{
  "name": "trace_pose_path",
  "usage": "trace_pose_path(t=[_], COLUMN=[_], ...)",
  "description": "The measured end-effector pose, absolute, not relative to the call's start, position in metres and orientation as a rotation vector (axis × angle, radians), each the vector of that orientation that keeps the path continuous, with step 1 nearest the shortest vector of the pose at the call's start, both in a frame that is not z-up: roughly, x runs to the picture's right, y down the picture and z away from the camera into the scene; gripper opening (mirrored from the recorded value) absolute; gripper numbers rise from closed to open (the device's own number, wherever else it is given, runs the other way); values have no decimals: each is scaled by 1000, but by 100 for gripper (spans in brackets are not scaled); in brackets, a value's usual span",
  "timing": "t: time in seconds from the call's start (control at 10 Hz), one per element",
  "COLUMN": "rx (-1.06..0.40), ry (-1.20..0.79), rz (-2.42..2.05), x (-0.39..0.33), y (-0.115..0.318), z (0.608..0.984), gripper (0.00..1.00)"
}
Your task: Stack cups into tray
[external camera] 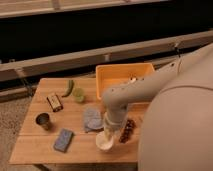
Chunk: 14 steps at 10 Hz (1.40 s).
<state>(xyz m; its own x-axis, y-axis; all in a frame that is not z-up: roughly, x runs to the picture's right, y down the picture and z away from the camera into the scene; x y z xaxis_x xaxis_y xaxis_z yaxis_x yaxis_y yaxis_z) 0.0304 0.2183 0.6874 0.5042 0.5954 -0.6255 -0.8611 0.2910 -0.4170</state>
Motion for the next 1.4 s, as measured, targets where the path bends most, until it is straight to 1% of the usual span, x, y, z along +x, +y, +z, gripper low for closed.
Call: trace_pose_path(t=[0.8,0.9,1.1,1.3,1.4], rx=[-786,-783,-780,-782,-786], ry=[388,390,396,399,398], rz=[1039,1041,1046,1044,1043], x=[31,32,34,33,33], y=[238,239,241,241,239], z=[711,713,716,715,713], gripper=[43,41,23,3,0])
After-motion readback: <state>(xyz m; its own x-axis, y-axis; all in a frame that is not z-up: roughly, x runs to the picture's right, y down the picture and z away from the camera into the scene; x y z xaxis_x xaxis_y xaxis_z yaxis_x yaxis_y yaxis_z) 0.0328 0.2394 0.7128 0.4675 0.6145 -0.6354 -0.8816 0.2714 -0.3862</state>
